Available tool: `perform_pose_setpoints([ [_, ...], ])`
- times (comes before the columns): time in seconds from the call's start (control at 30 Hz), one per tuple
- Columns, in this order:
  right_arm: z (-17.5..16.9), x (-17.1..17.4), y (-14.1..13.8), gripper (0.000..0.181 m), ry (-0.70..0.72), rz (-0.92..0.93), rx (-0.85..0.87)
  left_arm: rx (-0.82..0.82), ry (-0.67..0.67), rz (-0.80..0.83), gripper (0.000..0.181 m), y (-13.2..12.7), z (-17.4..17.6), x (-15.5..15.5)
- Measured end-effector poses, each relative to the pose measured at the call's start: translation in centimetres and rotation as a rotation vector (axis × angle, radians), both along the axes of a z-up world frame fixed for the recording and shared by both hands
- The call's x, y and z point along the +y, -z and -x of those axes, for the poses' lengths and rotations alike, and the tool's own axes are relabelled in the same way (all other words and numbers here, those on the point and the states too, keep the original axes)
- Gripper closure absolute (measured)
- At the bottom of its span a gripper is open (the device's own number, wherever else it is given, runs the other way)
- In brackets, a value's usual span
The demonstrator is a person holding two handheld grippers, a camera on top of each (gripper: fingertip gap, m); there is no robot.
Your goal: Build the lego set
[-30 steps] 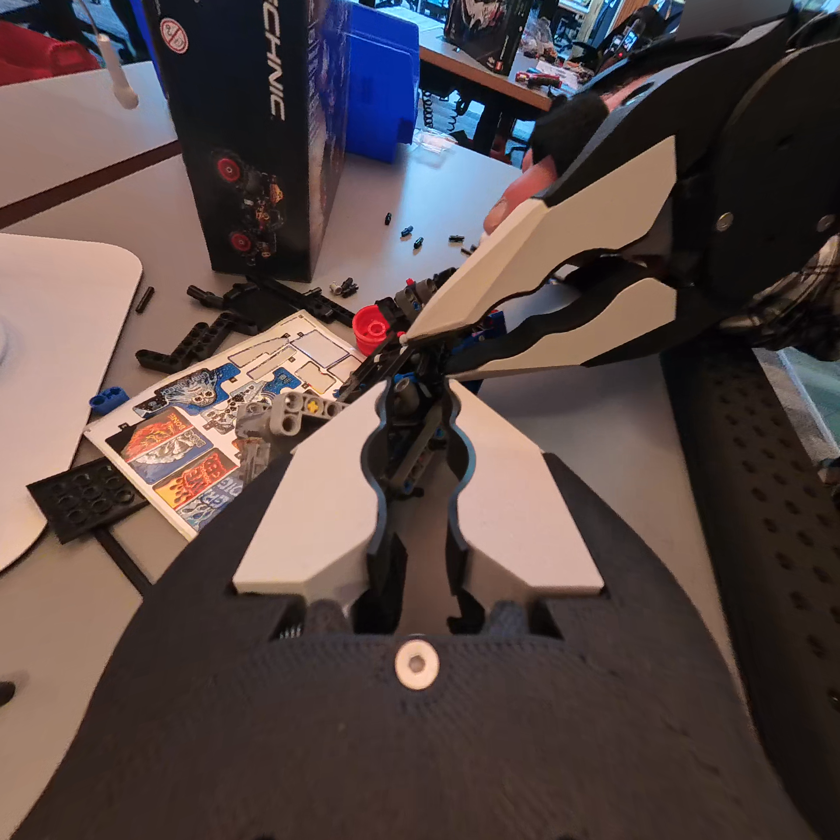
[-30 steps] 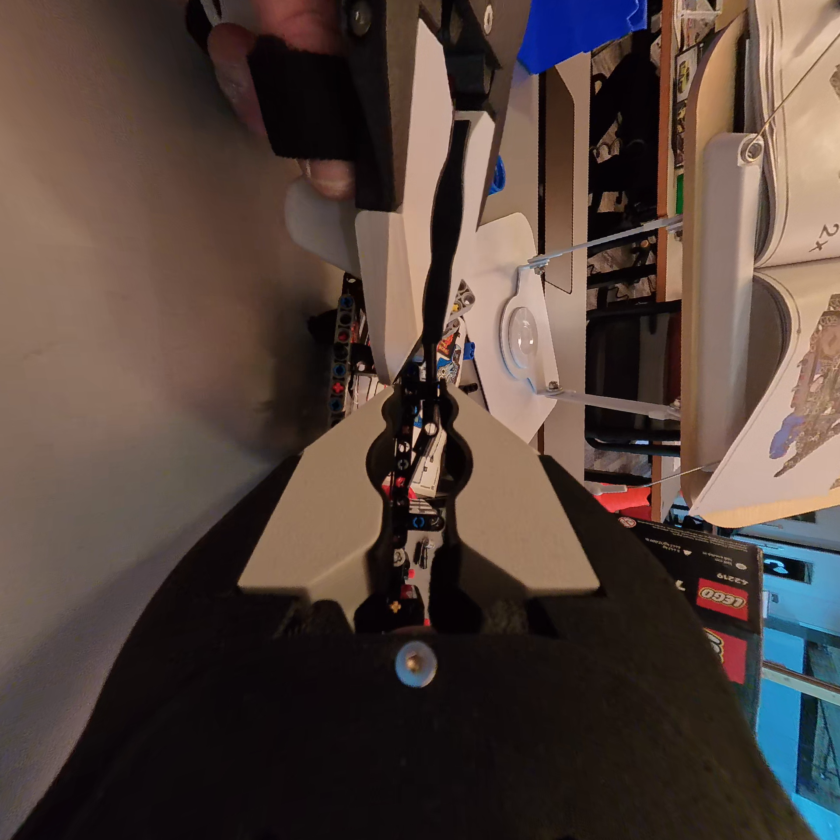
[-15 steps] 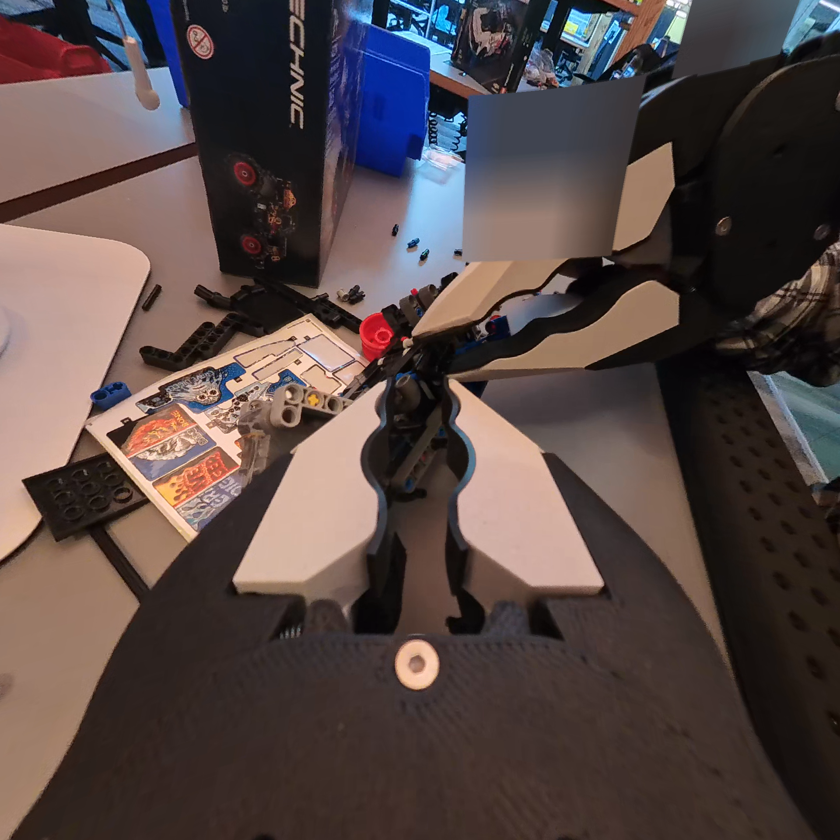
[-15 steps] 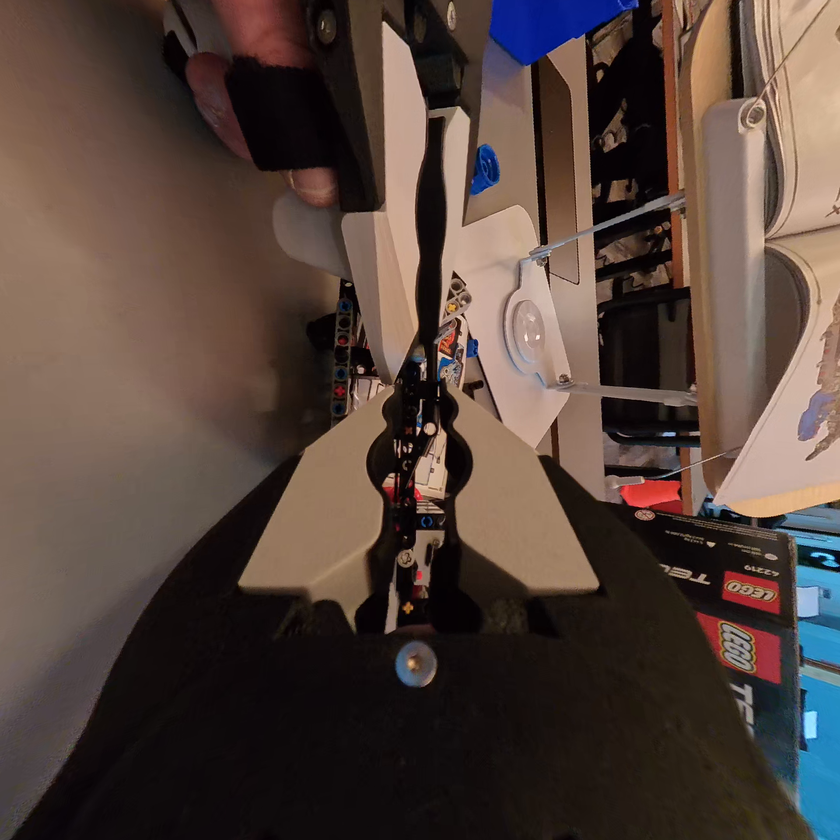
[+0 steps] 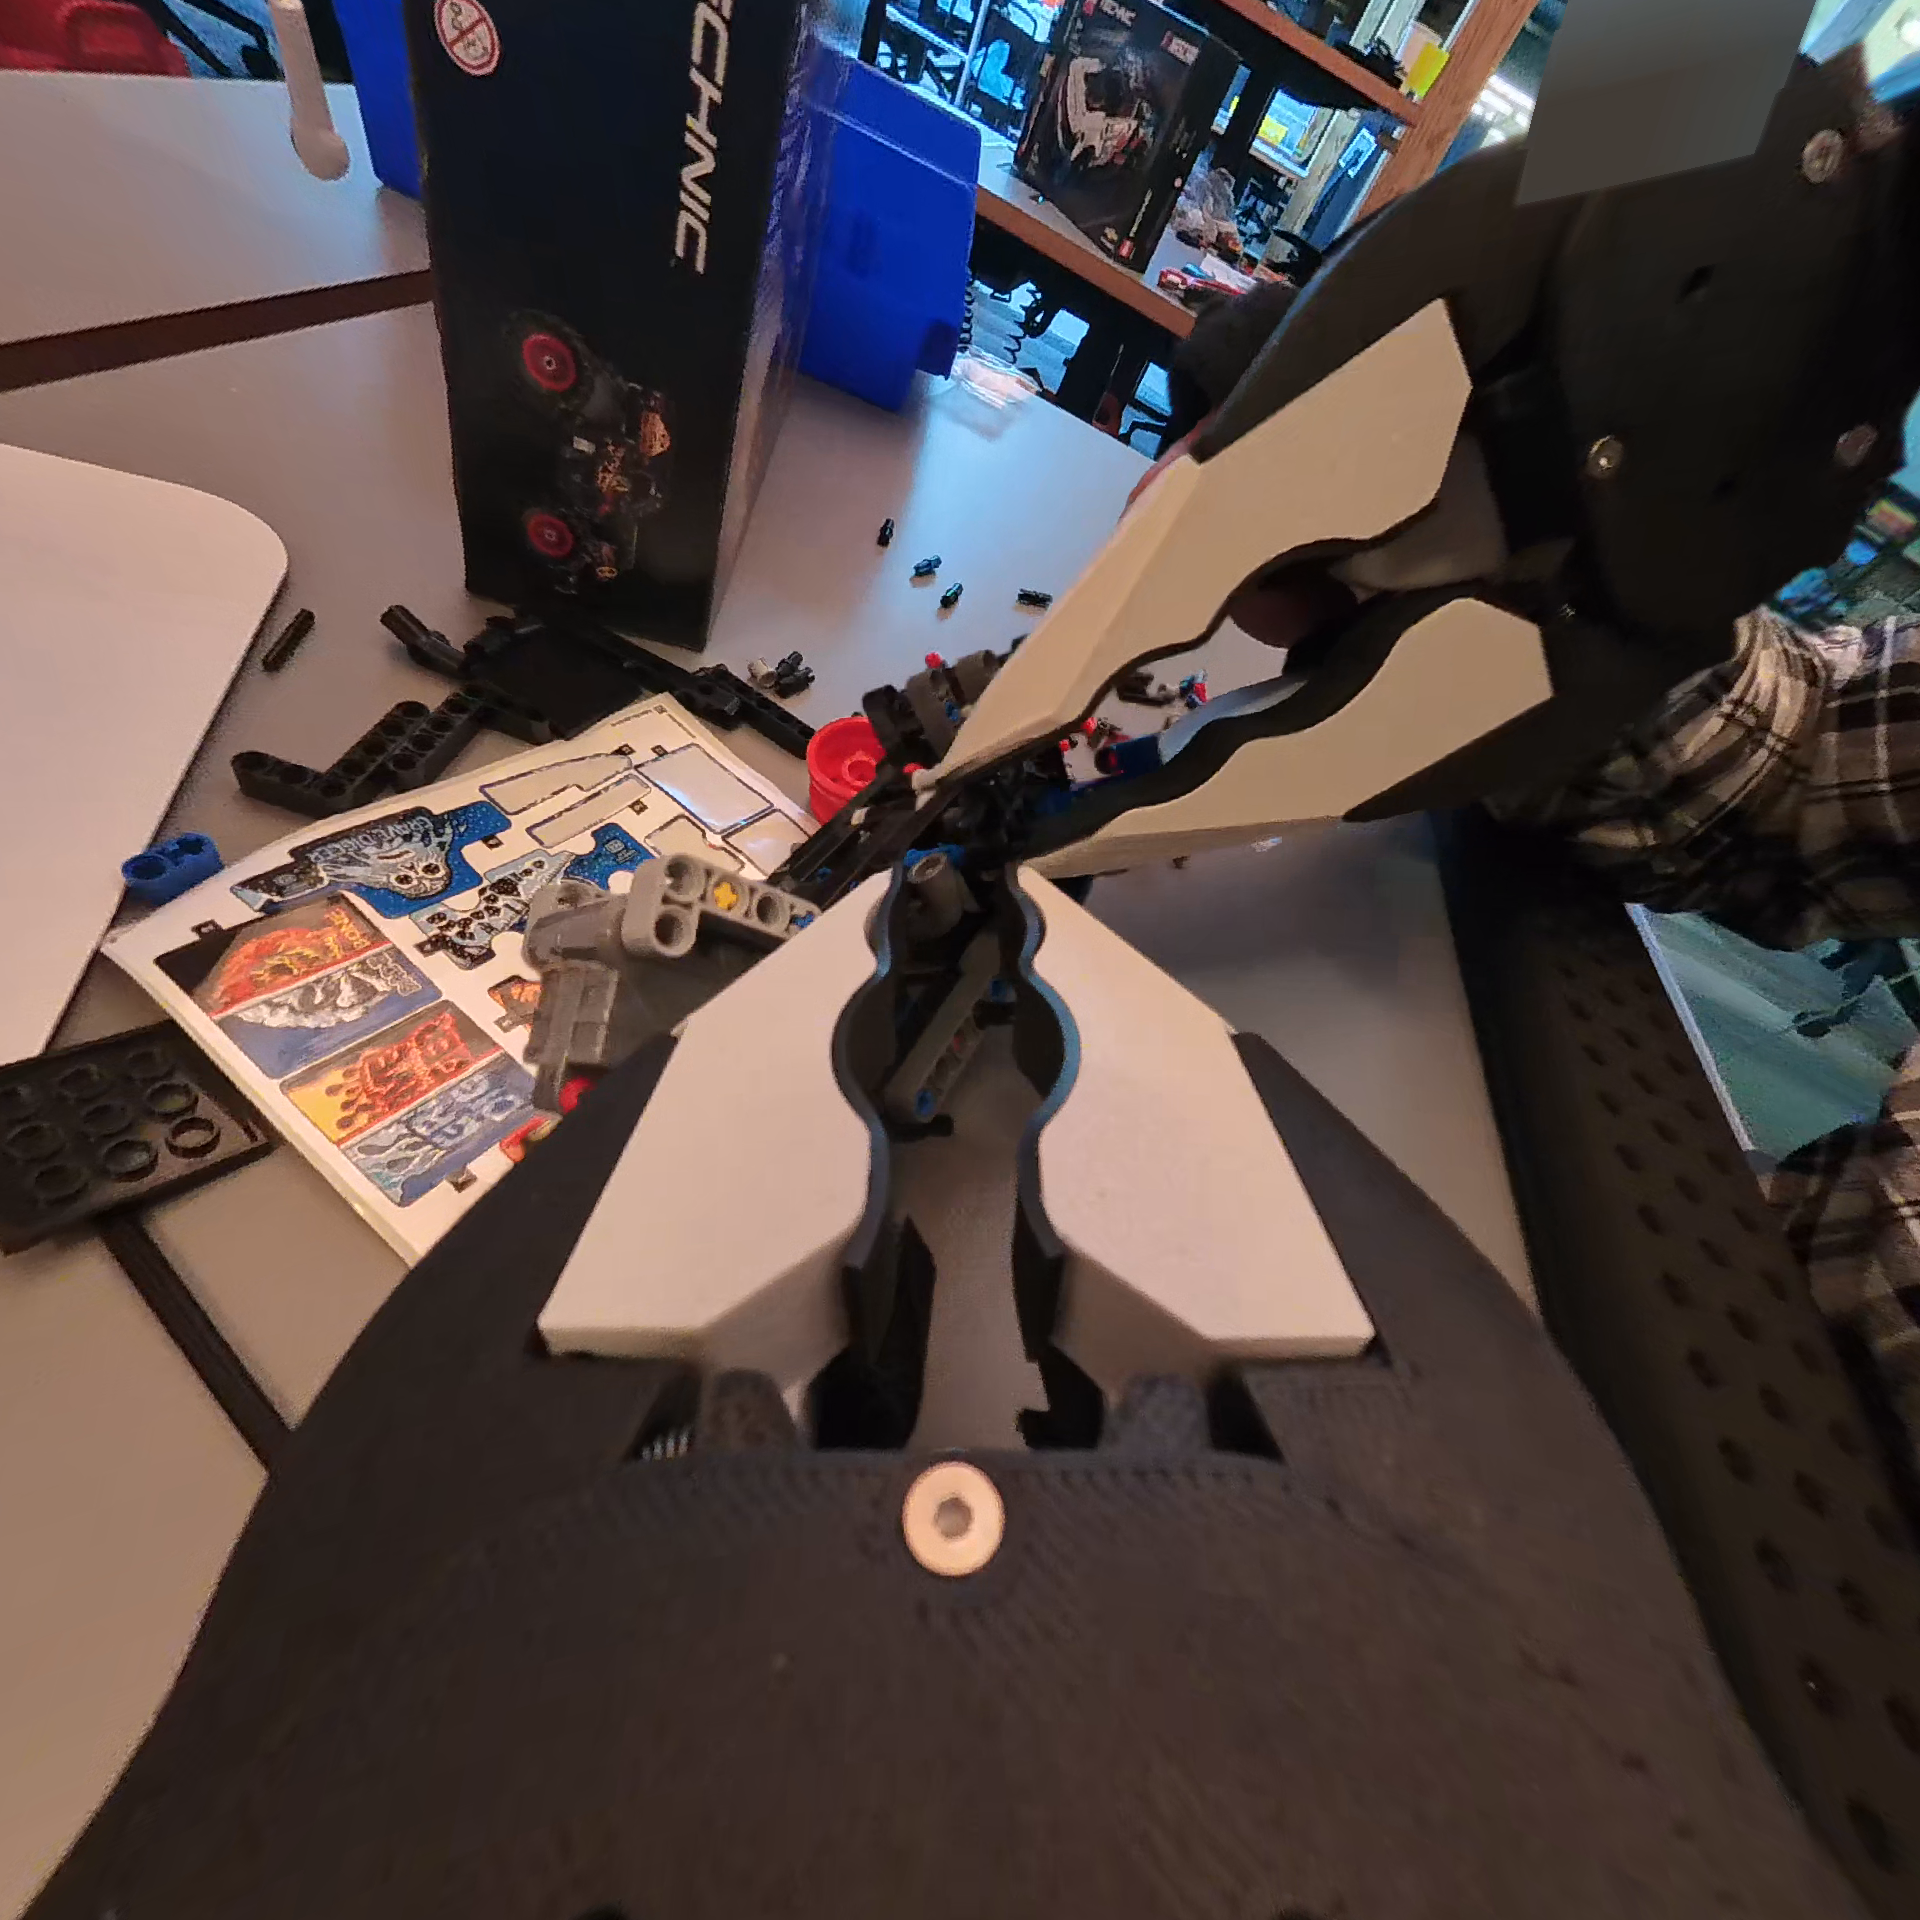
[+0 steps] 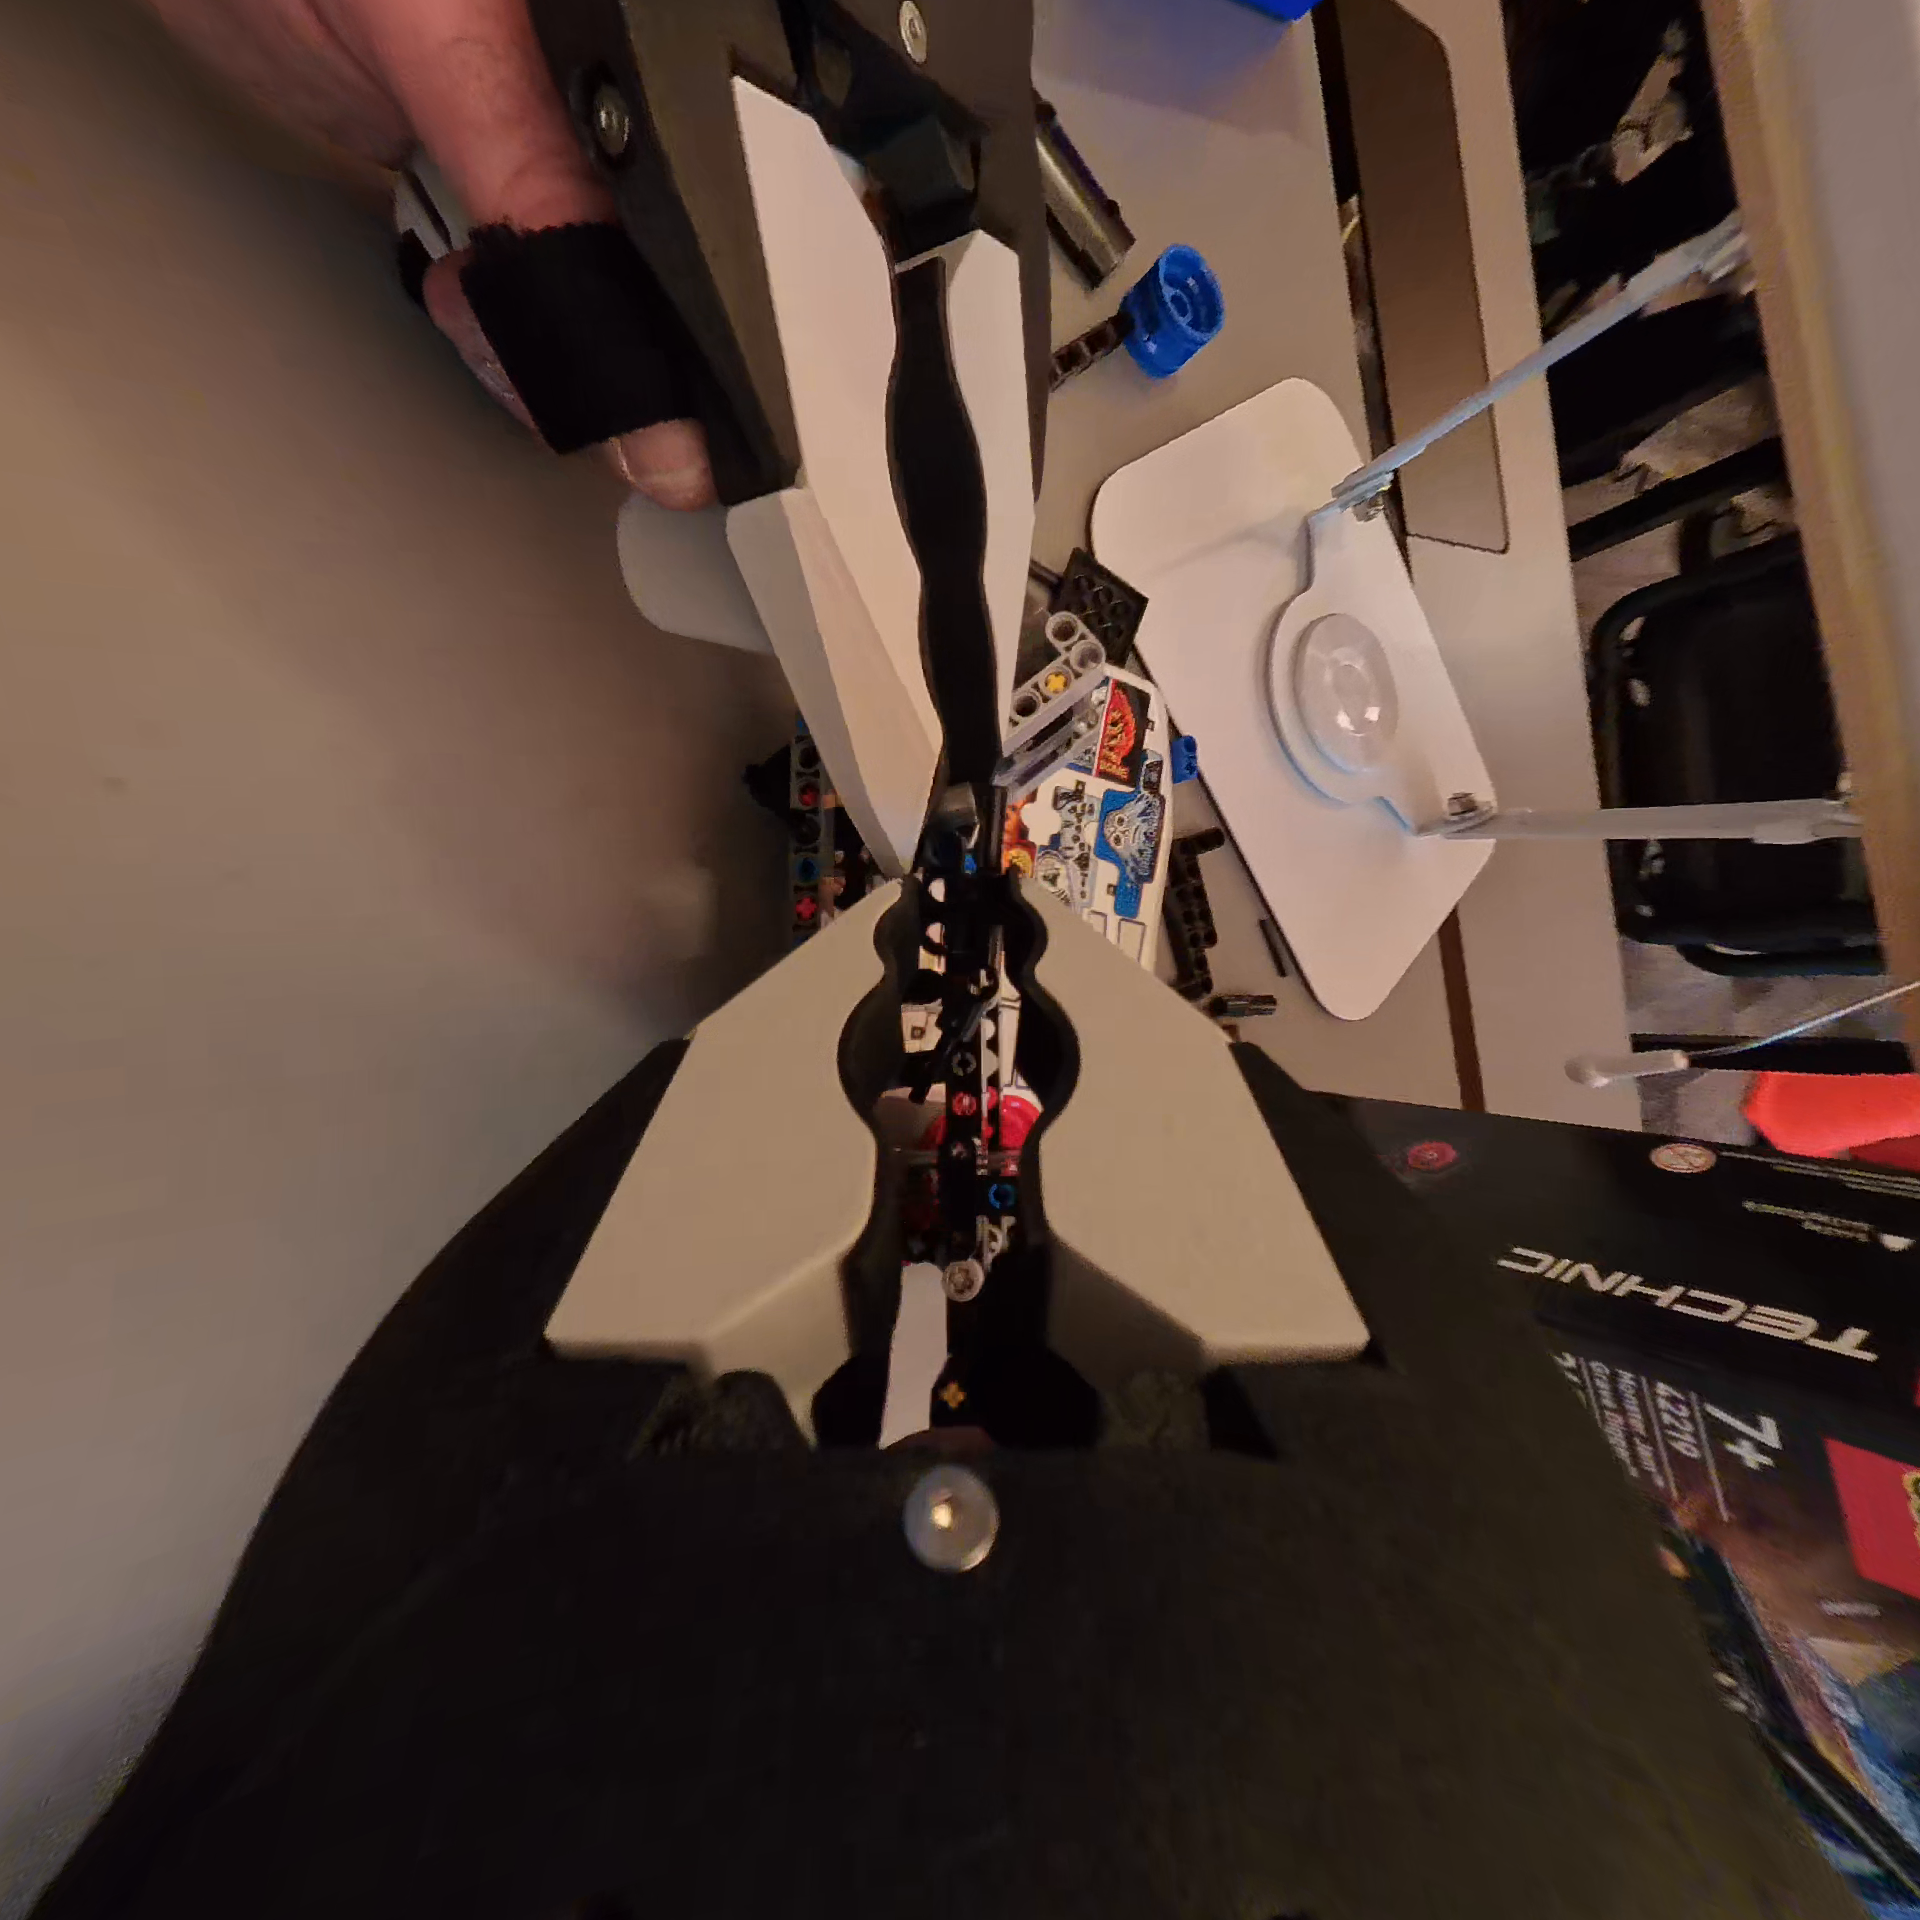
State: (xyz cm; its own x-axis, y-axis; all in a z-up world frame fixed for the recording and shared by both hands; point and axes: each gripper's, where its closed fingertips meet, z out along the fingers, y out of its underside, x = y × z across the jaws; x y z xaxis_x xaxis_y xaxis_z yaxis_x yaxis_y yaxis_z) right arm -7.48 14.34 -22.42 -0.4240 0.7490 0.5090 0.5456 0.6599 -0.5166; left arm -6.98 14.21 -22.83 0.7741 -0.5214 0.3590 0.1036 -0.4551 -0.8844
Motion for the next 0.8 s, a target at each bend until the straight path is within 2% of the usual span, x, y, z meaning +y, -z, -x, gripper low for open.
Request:
perform_pose_setpoints([
  [0.23, -0.05, 0.27, 0.08, 0.168, 0.008, -0.021, -0.057, -0.017, 0.005, 0.007, 0.165, 0.04, -0.04, 0.23],
  [0.4, -0.12, 0.14, 0.16, 0.167, -0.006, -0.029, -0.017, 0.049, -0.010, -0.017, 0.163, 0.03, -0.06, 0.16],
  [0.8, 0.09, -0.28, -0.31, 0.168, -0.047, -0.053, 0.071, 0.009, -0.002, -0.006, 0.167, 0.12, 0.16, -0.12],
])
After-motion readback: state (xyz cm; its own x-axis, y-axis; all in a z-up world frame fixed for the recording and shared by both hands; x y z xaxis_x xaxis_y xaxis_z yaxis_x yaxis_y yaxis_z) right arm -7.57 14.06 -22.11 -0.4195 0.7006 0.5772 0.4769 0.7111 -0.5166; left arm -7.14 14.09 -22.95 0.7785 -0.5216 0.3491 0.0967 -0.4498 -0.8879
